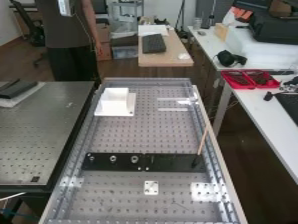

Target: Grab the smaller nut and place it in the white container

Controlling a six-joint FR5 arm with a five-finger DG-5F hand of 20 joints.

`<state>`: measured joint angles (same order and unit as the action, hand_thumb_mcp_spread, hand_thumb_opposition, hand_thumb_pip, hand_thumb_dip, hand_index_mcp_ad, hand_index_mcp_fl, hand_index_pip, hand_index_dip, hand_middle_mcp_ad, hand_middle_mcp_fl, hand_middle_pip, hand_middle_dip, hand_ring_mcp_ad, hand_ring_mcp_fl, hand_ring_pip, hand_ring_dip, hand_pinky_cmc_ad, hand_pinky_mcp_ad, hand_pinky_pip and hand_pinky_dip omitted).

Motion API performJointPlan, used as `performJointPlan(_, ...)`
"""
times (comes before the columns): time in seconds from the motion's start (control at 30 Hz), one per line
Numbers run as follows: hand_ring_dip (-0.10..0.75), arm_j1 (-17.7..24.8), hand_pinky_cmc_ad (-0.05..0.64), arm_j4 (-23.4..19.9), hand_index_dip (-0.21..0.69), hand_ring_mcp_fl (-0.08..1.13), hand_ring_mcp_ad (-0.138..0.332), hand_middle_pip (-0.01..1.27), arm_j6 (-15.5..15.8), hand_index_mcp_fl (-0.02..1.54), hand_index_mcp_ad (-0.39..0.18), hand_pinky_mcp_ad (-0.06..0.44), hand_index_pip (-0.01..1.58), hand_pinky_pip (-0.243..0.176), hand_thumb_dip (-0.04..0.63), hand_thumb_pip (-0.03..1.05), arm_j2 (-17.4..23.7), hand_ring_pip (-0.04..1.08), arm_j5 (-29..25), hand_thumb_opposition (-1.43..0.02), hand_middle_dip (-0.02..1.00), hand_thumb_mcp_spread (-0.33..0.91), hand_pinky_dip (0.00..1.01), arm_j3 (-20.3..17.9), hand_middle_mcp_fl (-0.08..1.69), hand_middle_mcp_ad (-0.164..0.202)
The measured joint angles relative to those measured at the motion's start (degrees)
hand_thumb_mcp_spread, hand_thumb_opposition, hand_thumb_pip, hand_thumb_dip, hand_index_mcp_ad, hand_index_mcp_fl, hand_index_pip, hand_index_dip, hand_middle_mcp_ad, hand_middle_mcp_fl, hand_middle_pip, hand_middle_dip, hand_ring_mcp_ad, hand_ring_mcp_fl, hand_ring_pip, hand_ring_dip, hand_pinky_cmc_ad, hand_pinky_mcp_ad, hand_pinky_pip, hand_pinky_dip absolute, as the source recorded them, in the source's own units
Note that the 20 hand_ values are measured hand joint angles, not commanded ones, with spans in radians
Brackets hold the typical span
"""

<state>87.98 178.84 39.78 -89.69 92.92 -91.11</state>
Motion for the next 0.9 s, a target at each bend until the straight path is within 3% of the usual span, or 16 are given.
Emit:
performJointPlan(0.07,0.016,0.01,0.037,-0.01,0.016,0.0,0.042,0.02,0.05,0.02,0.01,0.04,0.01,-0.01,0.0,0.03,0.07,0.01,0.0,-0.02,0.03,0.01,0.02,-0.06,0.0,0.075)
performJointPlan(0.17,0.019,0.05,0.093,0.01,0.045,0.0,0.047,0.05,0.07,0.02,0.007,0.101,0.02,-0.01,0.023,0.35,0.19,0.01,-0.1,-0.23,0.06,0.18,0.12,-0.19,0.01,0.075)
performJointPlan(0.23,0.038,0.07,0.178,0.02,0.091,0.0,0.045,0.08,0.08,0.02,-0.007,0.164,0.05,-0.012,0.019,0.33,0.24,0.01,-0.15,-0.39,0.11,0.22,0.19,-0.24,0.0,0.073)
performJointPlan(0.3,0.063,0.1,0.265,0.03,0.127,0.0,0.08,0.09,0.1,0.02,-0.024,0.23,0.05,-0.028,0.023,0.33,0.32,0.04,-0.24,-0.51,0.17,0.23,0.28,-0.31,0.0,0.075)
performJointPlan(0.43,0.087,0.14,0.367,0.11,0.171,0.0,0.112,0.11,0.21,0.02,-0.037,0.295,0.06,-0.059,0.024,0.35,0.39,0.06,-0.38,-0.61,0.23,0.23,0.35,-0.4,0.0,0.073)
performJointPlan(0.5,0.098,0.14,0.396,0.01,0.187,0.01,0.131,0.12,0.27,0.02,-0.037,0.33,0.07,-0.056,0.024,0.37,0.5,0.06,-0.47,-0.65,0.24,0.24,0.38,-0.58,0.01,0.073)
performJointPlan(0.6,0.11,0.09,0.428,-0.17,0.208,0.01,0.138,0.12,0.1,0.02,-0.037,0.346,0.08,-0.091,0.024,0.37,0.6,0.07,-0.54,-0.66,0.27,0.23,0.42,-0.9,0.01,0.073)
performJointPlan(0.9,0.124,-0.1,0.463,-1.06,0.222,0.0,0.161,0.14,0.17,0.02,-0.037,0.363,0.09,-0.105,0.023,0.38,0.95,0.09,-0.55,-0.7,0.28,0.23,0.44,-2.23,0.01,0.075)
